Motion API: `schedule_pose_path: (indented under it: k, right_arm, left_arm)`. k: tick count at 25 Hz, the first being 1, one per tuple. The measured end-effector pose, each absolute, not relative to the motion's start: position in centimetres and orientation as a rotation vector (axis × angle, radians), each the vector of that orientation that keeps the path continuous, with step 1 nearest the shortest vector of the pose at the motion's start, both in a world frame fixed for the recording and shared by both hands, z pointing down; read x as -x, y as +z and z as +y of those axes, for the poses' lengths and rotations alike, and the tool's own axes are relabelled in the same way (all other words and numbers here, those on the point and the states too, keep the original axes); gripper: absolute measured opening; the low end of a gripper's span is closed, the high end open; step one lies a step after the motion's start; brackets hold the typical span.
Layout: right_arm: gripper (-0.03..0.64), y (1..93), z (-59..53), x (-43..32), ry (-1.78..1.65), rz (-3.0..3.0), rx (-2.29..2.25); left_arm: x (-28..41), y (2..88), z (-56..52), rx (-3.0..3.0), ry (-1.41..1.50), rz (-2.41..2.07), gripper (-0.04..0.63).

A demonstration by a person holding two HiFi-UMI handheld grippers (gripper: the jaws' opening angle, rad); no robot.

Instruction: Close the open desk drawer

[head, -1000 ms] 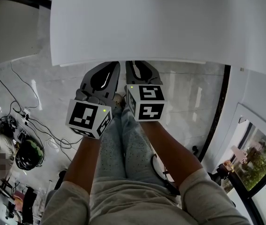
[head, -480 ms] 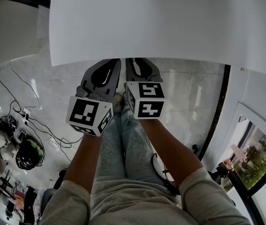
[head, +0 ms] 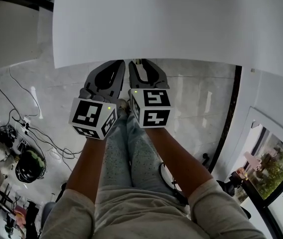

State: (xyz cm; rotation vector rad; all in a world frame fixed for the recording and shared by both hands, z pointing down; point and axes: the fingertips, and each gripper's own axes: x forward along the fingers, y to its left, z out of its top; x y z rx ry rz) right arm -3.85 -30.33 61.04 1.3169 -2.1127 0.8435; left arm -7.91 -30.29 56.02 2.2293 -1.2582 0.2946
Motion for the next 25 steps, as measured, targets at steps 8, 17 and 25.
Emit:
schedule_pose_path:
  k: [8, 17, 25]
  right_arm:
    - [0.122, 55.1, -30.3, 2.8, 0.687, -2.187, -1.394]
    - [0.031, 50.0, -29.0, 2.5, 0.645, -2.285, -1.415]
    - [0.029, 45.9, -27.4, 2.0, 0.584, -2.333, -1.426]
  left_arm:
    - [8.1, 55.7, -30.2, -2.24, 0.309, -1.273, 0.017]
    - [8.2, 53.1, -29.7, -2.253, 0.245, -1.301, 0.017]
    - [8.9, 48.2, -27.7, -2.264, 0.181, -1.373, 0.017]
